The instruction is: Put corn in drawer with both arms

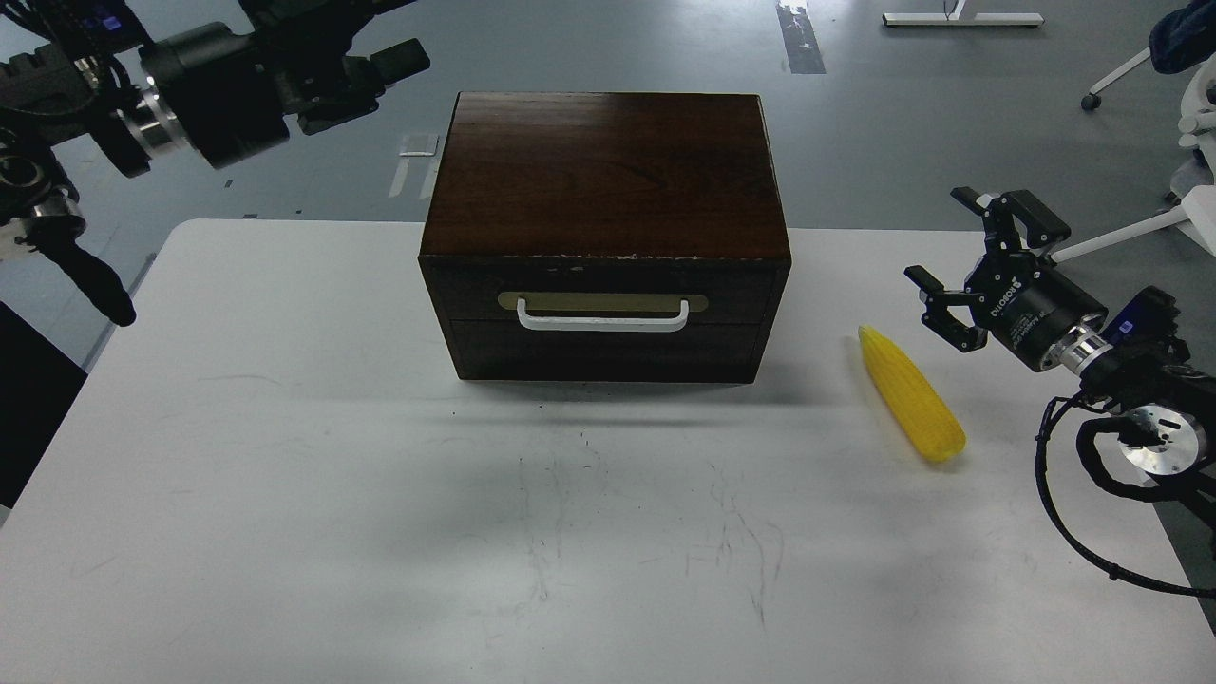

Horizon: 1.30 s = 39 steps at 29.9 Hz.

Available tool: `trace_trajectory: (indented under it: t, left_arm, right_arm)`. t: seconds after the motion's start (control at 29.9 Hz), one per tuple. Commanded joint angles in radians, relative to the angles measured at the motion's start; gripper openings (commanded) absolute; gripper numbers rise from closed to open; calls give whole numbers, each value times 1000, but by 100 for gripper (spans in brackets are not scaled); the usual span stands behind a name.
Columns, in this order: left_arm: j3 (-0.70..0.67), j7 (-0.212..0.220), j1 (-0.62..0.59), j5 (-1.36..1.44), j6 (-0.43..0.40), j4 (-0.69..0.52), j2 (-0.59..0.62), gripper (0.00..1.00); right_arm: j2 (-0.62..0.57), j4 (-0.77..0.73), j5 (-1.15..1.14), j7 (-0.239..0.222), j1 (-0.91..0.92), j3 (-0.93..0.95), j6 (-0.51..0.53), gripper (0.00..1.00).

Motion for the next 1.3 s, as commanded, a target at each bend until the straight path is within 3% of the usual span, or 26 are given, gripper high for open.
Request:
trace_trajectory:
  t: [0.0,0.2,0.47,0.63,1.27]
  left_arm:
    - [7,0,-63,204,0,-80,-40,98]
    - [27,0,-147,482,0,-117,-117,98]
    - [333,0,-304,838,0,-108,-194,98]
    - [447,0,-356,928,0,-105,-228,98]
    - [595,0,-359,1179,0,-53,-347,98]
  right_arm:
    - [0,0,0,0,0,0,0,100]
    - [0,0,0,0,1,0,0,100]
    - [0,0,0,0,6,-1,0,100]
    - [0,0,-1,0,6,-1,0,100]
    - [-3,-2,0,0,4,0,0,100]
